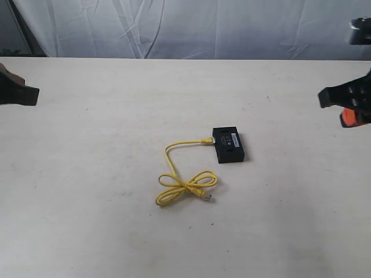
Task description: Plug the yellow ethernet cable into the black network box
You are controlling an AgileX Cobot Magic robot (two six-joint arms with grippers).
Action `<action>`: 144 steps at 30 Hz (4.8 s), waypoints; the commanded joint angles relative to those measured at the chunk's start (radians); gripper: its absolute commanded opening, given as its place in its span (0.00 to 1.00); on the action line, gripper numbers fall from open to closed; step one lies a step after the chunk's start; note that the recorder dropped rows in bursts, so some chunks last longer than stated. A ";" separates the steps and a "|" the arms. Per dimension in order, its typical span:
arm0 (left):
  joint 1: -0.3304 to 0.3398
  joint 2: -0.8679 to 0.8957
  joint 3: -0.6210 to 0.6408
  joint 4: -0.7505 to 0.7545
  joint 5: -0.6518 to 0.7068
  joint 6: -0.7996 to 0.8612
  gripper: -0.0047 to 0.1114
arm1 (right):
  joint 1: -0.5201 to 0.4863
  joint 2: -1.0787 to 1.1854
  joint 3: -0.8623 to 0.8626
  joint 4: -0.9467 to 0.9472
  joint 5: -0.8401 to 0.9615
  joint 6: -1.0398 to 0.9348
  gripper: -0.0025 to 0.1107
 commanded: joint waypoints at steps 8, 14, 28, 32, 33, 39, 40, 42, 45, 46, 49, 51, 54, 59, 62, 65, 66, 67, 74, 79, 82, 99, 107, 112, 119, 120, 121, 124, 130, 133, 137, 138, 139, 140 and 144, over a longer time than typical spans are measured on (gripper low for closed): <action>0.002 -0.075 0.004 -0.072 0.136 -0.008 0.04 | -0.043 -0.505 0.201 -0.044 -0.072 0.008 0.02; 0.002 -0.187 0.056 -0.076 0.125 -0.008 0.04 | -0.043 -0.817 0.295 -0.063 -0.092 0.010 0.02; 0.002 -0.430 0.166 -0.078 0.103 -0.008 0.04 | -0.043 -1.167 0.426 -0.065 -0.174 0.006 0.02; 0.002 -0.437 0.166 -0.078 0.103 -0.008 0.04 | -0.043 -1.167 0.426 -0.060 -0.159 0.006 0.02; 0.002 -0.437 0.166 -0.078 0.103 -0.008 0.04 | -0.043 -1.167 0.426 -0.060 -0.159 0.006 0.02; 0.002 -0.438 0.166 -0.076 0.103 -0.008 0.04 | -0.043 -1.167 0.426 -0.058 -0.159 0.006 0.02; 0.002 -0.438 0.166 -0.076 0.103 -0.008 0.04 | -0.043 -1.167 0.426 -0.058 -0.159 0.006 0.02; 0.002 -0.438 0.166 -0.076 0.105 -0.008 0.04 | -0.043 -1.167 0.426 -0.058 -0.159 0.006 0.02; 0.002 -0.438 0.166 -0.076 0.105 -0.008 0.04 | -0.043 -1.167 0.426 -0.058 -0.159 0.006 0.02; 0.002 -0.438 0.166 -0.076 0.105 -0.008 0.04 | -0.043 -1.167 0.426 -0.058 -0.159 0.006 0.02; 0.002 -0.438 0.166 -0.076 0.105 -0.008 0.04 | -0.043 -1.167 0.426 -0.058 -0.159 0.006 0.02; 0.002 -0.438 0.166 -0.076 0.105 -0.008 0.04 | -0.043 -1.167 0.426 -0.058 -0.159 0.006 0.02; 0.002 -0.438 0.166 -0.076 0.105 -0.008 0.04 | -0.043 -1.173 0.426 -0.058 -0.159 0.006 0.02; 0.002 -0.438 0.166 -0.076 0.105 -0.008 0.04 | -0.043 -1.239 0.426 -0.056 -0.159 0.006 0.02; 0.002 -0.438 0.166 -0.076 0.105 -0.008 0.04 | -0.043 -1.281 0.426 -0.056 -0.159 0.006 0.02; 0.002 -0.438 0.166 -0.076 0.105 -0.008 0.04 | -0.043 -1.298 0.436 -0.056 -0.163 0.006 0.02; 0.002 -0.438 0.166 -0.076 0.105 -0.008 0.04 | -0.043 -1.298 0.444 -0.056 -0.163 0.006 0.02; 0.002 -0.438 0.166 -0.076 0.105 -0.008 0.04 | -0.043 -1.298 0.453 -0.056 -0.163 0.006 0.02; 0.002 -0.438 0.166 -0.076 0.105 -0.008 0.04 | -0.043 -1.298 0.552 -0.056 -0.256 0.006 0.02; 0.002 -0.438 0.166 -0.076 0.105 -0.008 0.04 | -0.043 -1.298 0.611 -0.056 -0.317 0.006 0.02; 0.002 -0.438 0.166 -0.076 0.105 -0.008 0.04 | -0.043 -1.298 0.653 -0.056 -0.330 0.006 0.02; 0.002 -0.438 0.166 -0.076 0.105 -0.008 0.04 | -0.043 -1.298 0.903 -0.063 -0.469 0.006 0.02; 0.002 -0.438 0.166 -0.076 0.105 -0.008 0.04 | -0.043 -1.298 0.926 -0.063 -0.501 0.006 0.02; 0.002 -0.438 0.166 -0.076 0.105 -0.008 0.04 | -0.043 -1.298 0.926 -0.067 -0.500 0.006 0.02; 0.002 -0.438 0.166 -0.076 0.105 -0.008 0.04 | -0.043 -1.298 0.926 -0.132 -0.500 0.006 0.02; 0.002 -0.438 0.166 -0.076 0.105 -0.008 0.04 | -0.043 -1.298 0.926 -0.132 -0.500 0.006 0.02; 0.002 -0.438 0.166 -0.076 0.105 -0.008 0.04 | -0.043 -1.298 0.926 -0.132 -0.500 0.006 0.02; 0.002 -0.438 0.166 -0.076 0.105 -0.008 0.04 | -0.043 -1.298 0.926 -0.132 -0.500 0.006 0.02; 0.002 -0.438 0.166 -0.076 0.105 -0.008 0.04 | -0.043 -1.298 0.926 -0.131 -0.503 0.006 0.02; 0.002 -0.438 0.166 -0.076 0.105 -0.008 0.04 | -0.043 -1.298 0.926 -0.131 -0.504 0.006 0.02; 0.002 -0.438 0.166 -0.076 0.105 -0.008 0.04 | -0.043 -1.298 0.926 -0.131 -0.504 0.006 0.02; 0.002 -0.438 0.166 -0.076 0.105 -0.008 0.04 | -0.043 -1.298 0.926 -0.131 -0.504 0.006 0.02; 0.002 -0.438 0.166 -0.076 0.105 -0.008 0.04 | -0.043 -1.298 0.926 -0.131 -0.504 0.006 0.02; 0.002 -0.438 0.166 -0.076 0.105 -0.008 0.04 | -0.043 -1.298 0.926 -0.131 -0.504 0.006 0.02; 0.002 -0.438 0.166 -0.076 0.105 -0.008 0.04 | -0.043 -1.298 0.926 -0.099 -0.504 0.006 0.02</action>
